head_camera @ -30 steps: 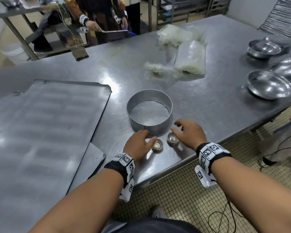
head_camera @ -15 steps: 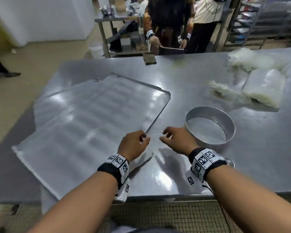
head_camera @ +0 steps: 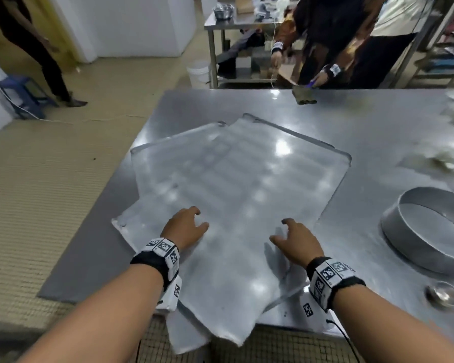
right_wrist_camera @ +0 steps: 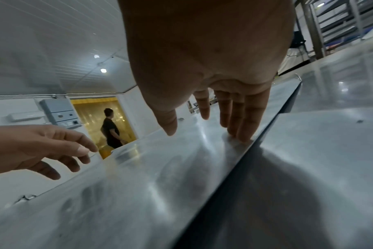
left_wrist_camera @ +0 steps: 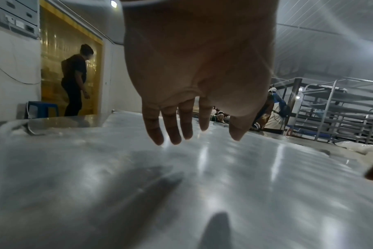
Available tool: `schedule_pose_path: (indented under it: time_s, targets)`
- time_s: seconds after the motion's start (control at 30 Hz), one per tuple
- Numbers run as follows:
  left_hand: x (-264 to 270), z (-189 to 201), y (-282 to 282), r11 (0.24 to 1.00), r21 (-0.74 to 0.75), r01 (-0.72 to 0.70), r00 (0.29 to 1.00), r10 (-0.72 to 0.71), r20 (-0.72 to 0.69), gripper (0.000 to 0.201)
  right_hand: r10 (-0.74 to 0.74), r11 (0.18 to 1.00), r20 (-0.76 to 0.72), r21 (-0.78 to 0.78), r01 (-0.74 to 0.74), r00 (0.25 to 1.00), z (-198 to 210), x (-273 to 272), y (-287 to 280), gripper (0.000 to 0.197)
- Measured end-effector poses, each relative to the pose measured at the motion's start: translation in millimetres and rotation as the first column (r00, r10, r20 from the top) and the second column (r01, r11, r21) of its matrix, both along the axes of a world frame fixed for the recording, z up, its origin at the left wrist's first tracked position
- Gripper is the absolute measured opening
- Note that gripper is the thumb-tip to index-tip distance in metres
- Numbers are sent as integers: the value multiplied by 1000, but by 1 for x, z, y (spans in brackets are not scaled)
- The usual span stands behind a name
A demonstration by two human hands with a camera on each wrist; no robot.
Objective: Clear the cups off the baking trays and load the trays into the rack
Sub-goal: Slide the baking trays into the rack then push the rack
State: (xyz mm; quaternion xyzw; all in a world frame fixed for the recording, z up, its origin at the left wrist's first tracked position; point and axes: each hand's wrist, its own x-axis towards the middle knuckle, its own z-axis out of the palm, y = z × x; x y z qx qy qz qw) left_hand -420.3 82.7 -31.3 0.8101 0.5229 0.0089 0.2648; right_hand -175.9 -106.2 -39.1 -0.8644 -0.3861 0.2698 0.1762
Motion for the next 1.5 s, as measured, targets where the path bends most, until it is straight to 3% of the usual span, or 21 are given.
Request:
schedule_pose_path:
  time_s: [0.17,0.4,0.73,0.93,1.17,1.37,1.5]
  targets:
    - [-37,-14,74,997,-60,42,992,-49,-115,69,-177,983,86,-35,180,980,-10,-35,21,62]
    - [-43,-27,124,988,-33,151,963,-154,-219,69,-342,935,161,-44,353,926,-14,-60,21,63]
    - [-22,-30,152,992,-6,128,957,-125,-263,82,-566,823,44,-15,567,823,-17,-57,15,74]
    - [-12,-30,169,988,-35,152,951,-155,-267,82,-636,771,-39,32,637,771,-18,-44,15,81]
    - [-1,-32,178,994,-66,86,965,-100,-244,82,-694,719,-56,12,695,718,-23,-40,17,84]
    - [11,-36,196,986,-122,113,963,-139,-231,82,-726,684,2,-102,722,688,-26,-43,19,65]
    - [11,-41,214,972,-204,113,982,-140,-127,117,-721,680,32,-162,716,692,-29,-47,20,66]
